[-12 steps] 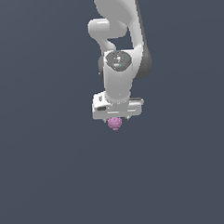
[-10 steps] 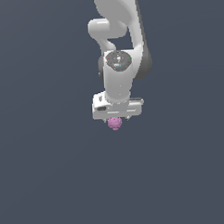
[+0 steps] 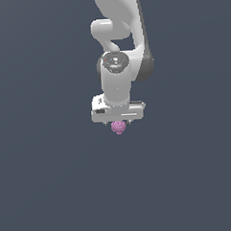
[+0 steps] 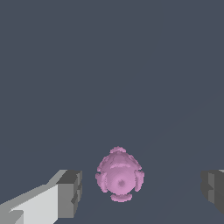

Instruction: Pick up the object and move it to a goal position.

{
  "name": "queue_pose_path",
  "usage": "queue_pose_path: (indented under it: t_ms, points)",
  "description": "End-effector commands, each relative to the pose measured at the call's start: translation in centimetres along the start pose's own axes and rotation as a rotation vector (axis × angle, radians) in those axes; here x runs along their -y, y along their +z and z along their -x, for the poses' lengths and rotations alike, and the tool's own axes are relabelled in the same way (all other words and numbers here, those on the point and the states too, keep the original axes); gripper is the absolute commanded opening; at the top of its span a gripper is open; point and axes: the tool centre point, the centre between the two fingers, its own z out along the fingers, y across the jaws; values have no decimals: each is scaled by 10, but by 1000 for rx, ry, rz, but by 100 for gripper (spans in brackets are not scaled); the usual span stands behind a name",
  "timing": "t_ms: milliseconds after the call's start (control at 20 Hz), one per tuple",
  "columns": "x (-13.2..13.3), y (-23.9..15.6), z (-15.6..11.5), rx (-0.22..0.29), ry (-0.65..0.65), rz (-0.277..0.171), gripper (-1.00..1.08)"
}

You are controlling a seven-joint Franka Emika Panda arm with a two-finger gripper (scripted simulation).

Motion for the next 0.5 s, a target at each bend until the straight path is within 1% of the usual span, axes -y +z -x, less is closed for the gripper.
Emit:
queue_pose_path:
  t_ms: [0,250,450]
  points:
    - [0,0,0,1,4,-2,100]
    - [0,2,1,-1,-21,0,100]
    - [0,7,4,-3,-65,1,100]
